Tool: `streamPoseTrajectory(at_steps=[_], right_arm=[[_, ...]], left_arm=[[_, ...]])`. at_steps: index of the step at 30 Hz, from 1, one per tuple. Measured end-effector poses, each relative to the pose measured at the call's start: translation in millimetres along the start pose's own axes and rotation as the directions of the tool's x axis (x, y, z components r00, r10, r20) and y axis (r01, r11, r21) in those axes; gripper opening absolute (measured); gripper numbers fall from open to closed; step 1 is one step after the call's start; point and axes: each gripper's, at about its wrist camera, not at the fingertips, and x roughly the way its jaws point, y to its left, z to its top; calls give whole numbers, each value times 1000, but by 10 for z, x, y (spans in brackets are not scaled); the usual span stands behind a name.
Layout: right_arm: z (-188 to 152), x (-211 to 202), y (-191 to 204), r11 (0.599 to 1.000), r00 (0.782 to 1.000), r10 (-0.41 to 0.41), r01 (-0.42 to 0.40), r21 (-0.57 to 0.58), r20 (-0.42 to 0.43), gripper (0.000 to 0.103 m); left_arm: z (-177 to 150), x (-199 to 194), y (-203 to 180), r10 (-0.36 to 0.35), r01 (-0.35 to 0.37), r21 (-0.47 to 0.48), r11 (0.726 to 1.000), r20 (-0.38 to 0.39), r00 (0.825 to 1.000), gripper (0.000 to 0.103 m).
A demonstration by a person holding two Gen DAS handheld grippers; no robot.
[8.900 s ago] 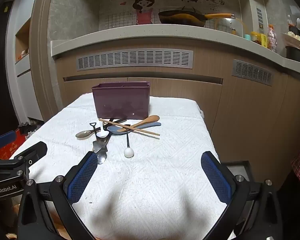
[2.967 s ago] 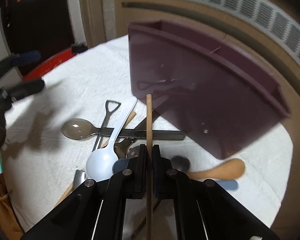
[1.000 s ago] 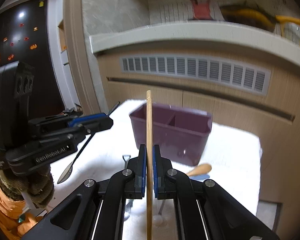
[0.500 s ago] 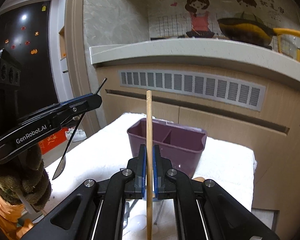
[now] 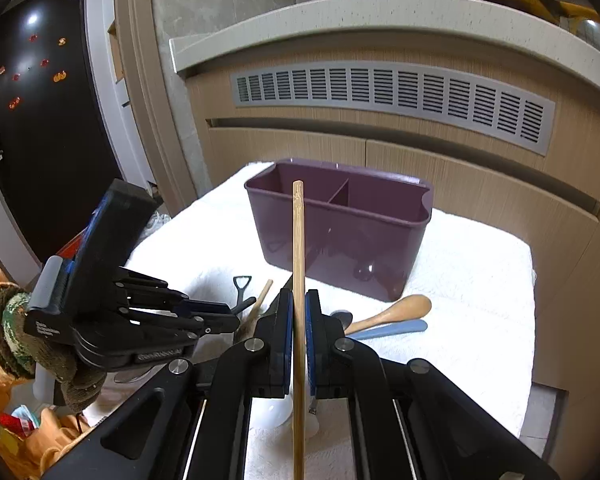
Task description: Organize utensils
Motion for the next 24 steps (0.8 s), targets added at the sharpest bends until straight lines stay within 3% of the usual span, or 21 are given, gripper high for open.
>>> streamPoseTrajectory(at_steps=[9, 14, 17, 19, 21, 23, 24], right_arm=[[-166, 145, -32, 1000, 998, 16, -16, 6, -55, 6], [-273, 224, -37, 1000, 996, 24, -24, 10, -83, 6], [-311, 255, -47, 1000, 995, 27, -26, 10, -92, 6], [-313, 260, -55, 1000, 995, 27, -26, 17, -92, 6], [-307, 239, -55, 999, 996, 28, -26, 25, -83, 6], [-292, 182, -42, 1000, 998, 20, -18, 22, -67, 6], [-283, 140, -36, 1000, 998, 12, -11, 17, -54, 6]], left_arm=[[130, 110, -56, 8, -4, 63, 998, -60, 998, 16], [300, 221, -48, -29, 35, 53, 998, -122, 992, 22], [400, 279, -42, -34, 39, 33, 999, -136, 990, 21], [382, 259, -38, -21, 23, 21, 1000, -99, 995, 12], [314, 206, -20, -38, 38, -4, 999, -53, 998, 12], [209, 6, -12, -30, 31, -21, 999, 55, 998, 12], [143, -176, -21, -27, 31, -29, 999, 143, 989, 12]])
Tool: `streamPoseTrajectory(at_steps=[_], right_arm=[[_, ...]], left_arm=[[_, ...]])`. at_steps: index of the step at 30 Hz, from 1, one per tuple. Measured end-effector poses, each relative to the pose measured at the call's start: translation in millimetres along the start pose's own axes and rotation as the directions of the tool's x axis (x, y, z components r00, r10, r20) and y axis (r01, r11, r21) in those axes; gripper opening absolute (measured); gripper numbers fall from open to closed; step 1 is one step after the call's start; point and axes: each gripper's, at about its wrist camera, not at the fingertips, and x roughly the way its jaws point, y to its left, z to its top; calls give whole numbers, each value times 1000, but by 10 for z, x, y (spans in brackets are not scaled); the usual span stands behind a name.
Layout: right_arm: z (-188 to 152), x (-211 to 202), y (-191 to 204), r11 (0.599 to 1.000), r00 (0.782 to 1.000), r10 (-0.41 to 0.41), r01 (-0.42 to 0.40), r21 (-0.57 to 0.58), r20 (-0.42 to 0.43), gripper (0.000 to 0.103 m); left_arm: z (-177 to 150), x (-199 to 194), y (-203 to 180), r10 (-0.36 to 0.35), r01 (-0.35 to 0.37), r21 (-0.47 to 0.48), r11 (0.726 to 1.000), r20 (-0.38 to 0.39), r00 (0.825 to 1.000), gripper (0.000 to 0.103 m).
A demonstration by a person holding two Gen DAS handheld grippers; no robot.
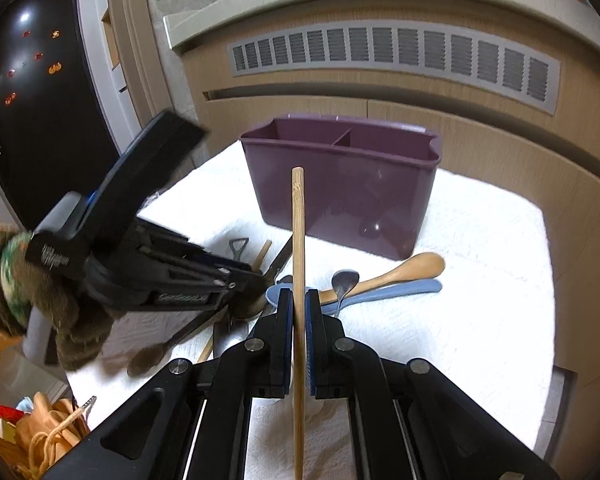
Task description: Organize utensils
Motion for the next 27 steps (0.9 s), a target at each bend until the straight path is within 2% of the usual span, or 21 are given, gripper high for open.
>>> streamPoseTrajectory(at_steps=[2, 3, 4, 5, 7, 8, 9, 10, 11, 13, 14, 15, 16, 17, 18, 20, 21, 23, 24, 27], right_arm=[[24, -67, 8, 1000, 1000, -13, 13, -5, 19, 6], [44, -101, 13, 1000, 999, -21, 21, -9, 29, 6], [62, -125, 19, 1000, 999, -24, 25, -11, 37, 6], [84, -152, 27, 1000, 998, -27, 28, -12, 48, 6], [148, -214, 49, 999, 997, -31, 32, -12, 71, 6], [190, -254, 61, 999, 995, -34, 35, -12, 89, 6], [240, -299, 68, 999, 993, -38, 40, -12, 112, 6], [290, -341, 73, 999, 991, -42, 43, -11, 131, 6], [379, -398, 72, 999, 987, -45, 48, -10, 157, 6], [591, -515, 76, 998, 976, -60, 65, -17, 211, 6], [711, -574, 78, 997, 969, -67, 75, -24, 239, 6], [901, -658, 74, 996, 957, -71, 85, -36, 280, 6], [1028, -705, 70, 995, 952, -66, 83, -46, 300, 6], [1173, -729, 56, 995, 950, -55, 76, -57, 307, 6], [1289, -714, 29, 996, 956, -43, 64, -64, 289, 6], [1376, -584, -9, 996, 974, -7, 27, -89, 225, 6], [1357, -496, -13, 994, 983, 16, 4, -110, 180, 6], [1163, -188, -15, 989, 998, 36, -27, -148, 54, 13], [1025, -9, -1, 985, 999, 33, -34, -171, -10, 14], [672, 472, 46, 975, 987, 2, -38, -217, -163, 15]], left_arm=[[-57, -270, -25, 0, 1, -12, 1000, 116, 993, 12], [-86, -415, -26, 7, -4, -18, 1000, 179, 984, 12], [-113, -598, -49, 22, -17, -24, 1000, 249, 968, 12], [-105, -685, -49, 31, -25, -28, 999, 282, 959, 12], [-104, -944, -71, 53, -49, -21, 999, 374, 926, 12], [-76, -1074, -78, 63, -63, -14, 998, 422, 905, 12], [-16, -1160, -78, 67, -70, -9, 998, 449, 891, 12], [78, -1305, -104, 67, -77, -1, 997, 497, 865, 12], [135, -1404, -105, 65, -77, 1, 997, 522, 850, 12], [414, -1665, -164, 56, -85, 20, 996, 601, 797, 12], [500, -1714, -167, 54, -91, 27, 996, 626, 778, 12], [644, -1812, -213, 57, -109, 37, 993, 670, 741, 12], [731, -1878, -225, 57, -119, 42, 992, 694, 718, 12], [788, -1954, -214, 55, -119, 43, 992, 705, 708, 12], [842, -1972, -209, 50, -115, 44, 992, 710, 702, 12], [889, -1918, -160, 45, -106, 44, 993, 702, 710, 12], [864, -1839, -107, 45, -102, 42, 994, 688, 724, 12], [777, -1699, -23, 44, -90, 37, 995, 653, 756, 12], [727, -1615, 16, 43, -85, 36, 996, 630, 775, 12], [543, -1410, 107, 58, -85, 19, 996, 581, 812, 12]])
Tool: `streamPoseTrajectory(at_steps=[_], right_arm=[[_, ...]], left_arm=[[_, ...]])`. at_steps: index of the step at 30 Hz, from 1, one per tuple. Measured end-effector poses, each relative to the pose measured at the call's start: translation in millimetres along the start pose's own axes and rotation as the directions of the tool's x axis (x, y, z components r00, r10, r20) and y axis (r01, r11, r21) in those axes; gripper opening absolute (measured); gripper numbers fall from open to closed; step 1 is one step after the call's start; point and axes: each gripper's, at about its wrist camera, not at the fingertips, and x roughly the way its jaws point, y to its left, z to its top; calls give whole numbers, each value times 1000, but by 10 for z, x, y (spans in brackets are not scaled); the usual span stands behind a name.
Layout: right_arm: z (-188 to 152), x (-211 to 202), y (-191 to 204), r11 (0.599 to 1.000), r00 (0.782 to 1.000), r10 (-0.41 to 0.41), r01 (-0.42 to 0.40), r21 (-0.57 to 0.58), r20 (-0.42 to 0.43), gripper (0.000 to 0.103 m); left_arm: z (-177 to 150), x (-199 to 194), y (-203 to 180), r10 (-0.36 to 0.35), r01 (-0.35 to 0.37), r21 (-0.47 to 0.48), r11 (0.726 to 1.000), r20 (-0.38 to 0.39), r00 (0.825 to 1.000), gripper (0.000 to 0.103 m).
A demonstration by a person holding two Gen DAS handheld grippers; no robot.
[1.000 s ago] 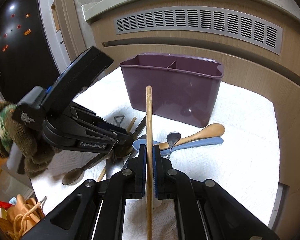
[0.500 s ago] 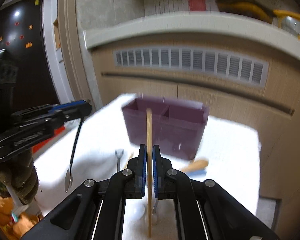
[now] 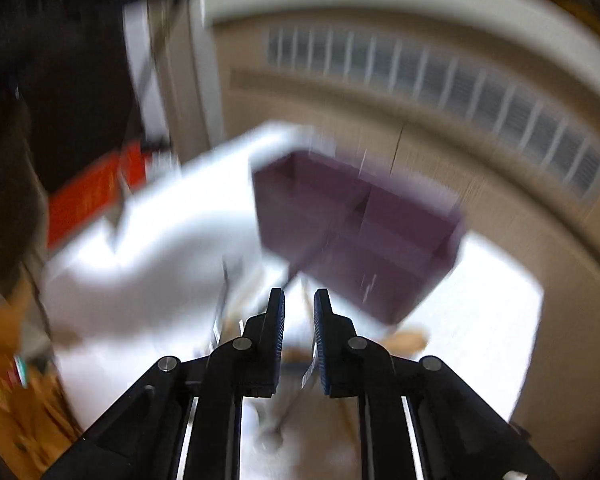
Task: Organize utensils
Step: 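Lift the knife and chopstick with both grippers above the purple holder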
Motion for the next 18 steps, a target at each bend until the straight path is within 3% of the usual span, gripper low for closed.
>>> streamPoseTrajectory(at_steps=[2, 4, 6, 8, 12, 13, 16, 18], right_arm=[[-84, 313, 16, 1000, 997, 2, -2, -4, -75, 15], [-79, 500, 10, 999, 995, -35, 34, -17, -96, 15], [-43, 623, 29, 998, 994, -53, 49, -48, -100, 20], [28, 708, 72, 996, 994, -48, 40, -81, -95, 35], [108, 899, 126, 992, 990, -65, 50, -118, -125, 37], [128, 961, 112, 993, 988, -69, 54, -107, -138, 34], [154, 1069, -11, 998, 985, -53, 46, -48, -167, 8], [127, 1017, -33, 998, 988, -58, 54, -27, -145, 6]], left_arm=[[-121, 21, 56, 9, -9, -21, 1000, -25, 1000, 12], [-218, 26, 142, 18, -20, -52, 998, -44, 999, 12], [-299, 14, 206, 28, -32, -69, 997, -47, 998, 12], [-353, -8, 258, 37, -42, -85, 996, -50, 998, 12], [-453, -45, 308, 49, -53, -105, 993, -41, 998, 12], [-470, -56, 316, 51, -54, -107, 993, -34, 998, 12], [-537, -82, 318, 56, -58, -121, 991, -16, 998, 12], [-550, -78, 322, 49, -50, -137, 989, -12, 999, 12]])
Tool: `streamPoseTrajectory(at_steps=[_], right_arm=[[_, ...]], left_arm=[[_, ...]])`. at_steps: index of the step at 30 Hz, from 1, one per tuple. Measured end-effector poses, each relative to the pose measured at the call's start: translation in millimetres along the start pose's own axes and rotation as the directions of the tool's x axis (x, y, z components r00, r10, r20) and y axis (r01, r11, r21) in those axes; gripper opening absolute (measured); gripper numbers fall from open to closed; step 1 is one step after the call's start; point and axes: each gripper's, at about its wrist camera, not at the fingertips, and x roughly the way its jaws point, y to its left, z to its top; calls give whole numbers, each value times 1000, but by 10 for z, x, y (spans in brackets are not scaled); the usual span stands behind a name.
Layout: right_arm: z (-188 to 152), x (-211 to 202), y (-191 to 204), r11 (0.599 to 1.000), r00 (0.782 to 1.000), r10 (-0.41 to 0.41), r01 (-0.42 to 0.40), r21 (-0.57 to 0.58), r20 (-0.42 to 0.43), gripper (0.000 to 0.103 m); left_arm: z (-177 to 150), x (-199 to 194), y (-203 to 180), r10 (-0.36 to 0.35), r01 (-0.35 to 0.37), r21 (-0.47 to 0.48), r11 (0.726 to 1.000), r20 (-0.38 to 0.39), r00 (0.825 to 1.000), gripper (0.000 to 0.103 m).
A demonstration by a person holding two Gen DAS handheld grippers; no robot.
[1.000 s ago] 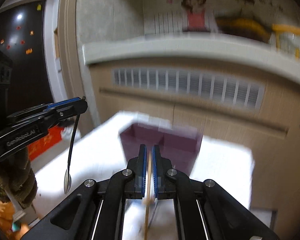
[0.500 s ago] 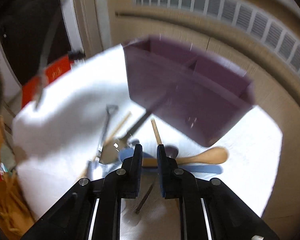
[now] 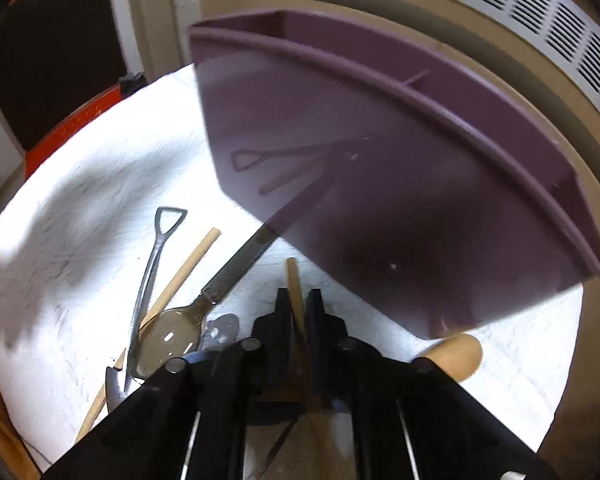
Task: Organize utensils
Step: 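Lift the knife and chopstick with both grippers above the purple holder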
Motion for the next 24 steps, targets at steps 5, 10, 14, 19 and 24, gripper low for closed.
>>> streamPoseTrajectory(at_steps=[5, 10, 14, 19, 24], right_arm=[[29, -636, -30, 998, 983, 7, -19, 63, 182, 6], [270, -1638, -132, 993, 891, -54, 0, 120, 450, 6], [598, -2271, -264, 983, 756, -148, 38, 182, 638, 6], [892, -2534, -540, 975, 626, -181, 13, 223, 758, 6], [974, -2406, -775, 974, 568, -181, -11, 227, 803, 6]], left_arm=[[162, -7, -92, -46, 47, -22, 999, 66, 997, 12], [657, 23, -367, -83, 79, 30, 996, 194, 977, 12], [1047, 130, -555, -119, 109, 50, 993, 299, 947, 12], [1226, 399, -618, -133, 110, 80, 991, 393, 910, 12], [1159, 858, -494, -129, 112, 68, 991, 367, 921, 12]])
